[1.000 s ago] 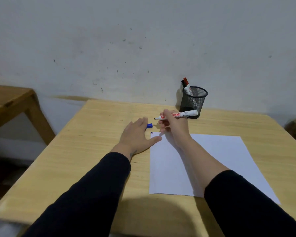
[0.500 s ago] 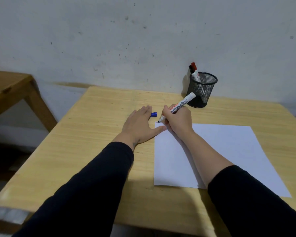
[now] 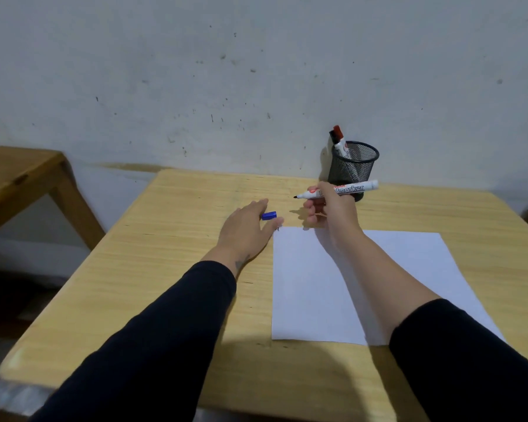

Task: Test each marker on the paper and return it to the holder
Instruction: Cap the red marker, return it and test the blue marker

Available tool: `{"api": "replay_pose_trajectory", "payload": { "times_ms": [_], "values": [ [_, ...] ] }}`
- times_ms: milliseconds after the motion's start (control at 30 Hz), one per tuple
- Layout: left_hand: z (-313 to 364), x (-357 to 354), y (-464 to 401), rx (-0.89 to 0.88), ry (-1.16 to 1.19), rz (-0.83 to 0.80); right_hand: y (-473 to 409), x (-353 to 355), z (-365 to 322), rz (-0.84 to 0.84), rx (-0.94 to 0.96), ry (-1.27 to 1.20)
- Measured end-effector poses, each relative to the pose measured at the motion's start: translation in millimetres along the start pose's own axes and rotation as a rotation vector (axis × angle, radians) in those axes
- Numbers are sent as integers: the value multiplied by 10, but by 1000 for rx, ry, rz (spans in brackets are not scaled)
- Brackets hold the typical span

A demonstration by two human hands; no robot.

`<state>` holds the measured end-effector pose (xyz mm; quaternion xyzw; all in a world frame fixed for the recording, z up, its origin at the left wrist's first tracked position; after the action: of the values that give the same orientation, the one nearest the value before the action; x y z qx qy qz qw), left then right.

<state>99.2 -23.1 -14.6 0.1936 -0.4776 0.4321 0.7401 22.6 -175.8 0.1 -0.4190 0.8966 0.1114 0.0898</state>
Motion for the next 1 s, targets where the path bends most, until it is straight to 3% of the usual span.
{"api": "replay_pose_trajectory", "payload": {
  "times_ms": [167,300,367,800,1000],
  "values": [
    [15,172,-72,39,-2,96,-39,200,-147,-25,-11,-5],
    [144,282,-145,81,542,157,3,276,-299,-78,19,-161],
    [359,392,-204,19,637,171,8,305,-426,-85,18,-262],
    [1082,687,-279,-196,599,160,173,392,-949,-135,117,-161],
    [1198,702,-183,-189,590,136,228,359,-940,-167,107,-141]
  ]
}}
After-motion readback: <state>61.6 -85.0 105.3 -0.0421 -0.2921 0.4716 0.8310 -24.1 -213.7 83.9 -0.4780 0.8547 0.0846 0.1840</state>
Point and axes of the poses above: each hand's wrist, its own y-axis away from the middle knuckle, its own x-axis out of the back of the hand, z = x × y, the point moved 9 cm from there along -y, towards the middle knuckle, and after that the axes turned 3 degrees about -y, right-handed, at the moved point
